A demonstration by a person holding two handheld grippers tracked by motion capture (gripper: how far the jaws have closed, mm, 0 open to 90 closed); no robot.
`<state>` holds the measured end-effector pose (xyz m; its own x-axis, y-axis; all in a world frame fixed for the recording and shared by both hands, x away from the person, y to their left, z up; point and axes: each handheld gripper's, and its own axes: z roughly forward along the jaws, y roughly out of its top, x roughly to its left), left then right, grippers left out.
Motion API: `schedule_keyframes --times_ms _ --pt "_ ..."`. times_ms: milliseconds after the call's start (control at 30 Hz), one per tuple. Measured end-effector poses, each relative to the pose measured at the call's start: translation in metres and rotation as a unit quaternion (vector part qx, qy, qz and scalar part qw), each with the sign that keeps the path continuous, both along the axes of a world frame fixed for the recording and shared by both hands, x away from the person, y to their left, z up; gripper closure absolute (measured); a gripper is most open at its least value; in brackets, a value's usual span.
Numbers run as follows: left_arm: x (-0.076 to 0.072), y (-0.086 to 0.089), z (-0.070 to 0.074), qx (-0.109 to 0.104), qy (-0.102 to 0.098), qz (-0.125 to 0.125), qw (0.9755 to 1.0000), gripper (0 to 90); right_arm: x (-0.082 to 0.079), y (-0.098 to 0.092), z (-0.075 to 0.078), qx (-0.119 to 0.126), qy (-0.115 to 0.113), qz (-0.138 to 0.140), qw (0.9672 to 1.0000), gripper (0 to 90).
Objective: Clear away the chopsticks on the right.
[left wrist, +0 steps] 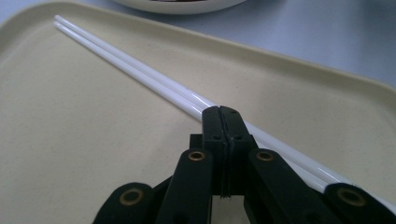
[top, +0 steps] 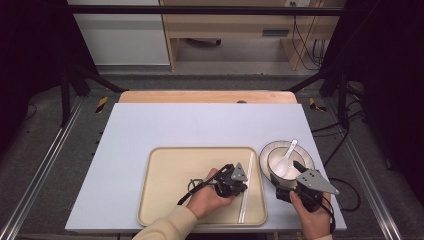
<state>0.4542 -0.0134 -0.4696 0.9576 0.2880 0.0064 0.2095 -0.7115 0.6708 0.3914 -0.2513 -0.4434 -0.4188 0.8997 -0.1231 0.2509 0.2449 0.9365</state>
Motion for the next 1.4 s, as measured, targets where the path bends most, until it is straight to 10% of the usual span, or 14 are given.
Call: schedule_keyframes --times_ms 500,1033,1400 --pt "-0.005 -0.011 -0.003 -0.026 -0.008 -0.01 0.9996 88.5 0.0 0.0 -0.001 0.0 0.004 0.0 1.0 13.6" --pt "-0.004 0.07 0.008 -0.077 -0.029 0.058 0.9949 84.4 -0.003 0.003 -0.001 0.015 -0.011 0.002 0.9998 10.2" --pt "-0.017 0.126 0.016 -0.119 -0.06 0.119 0.9838 38.7 -0.005 0.008 -0.001 0.033 -0.013 -0.006 0.9994 8.4"
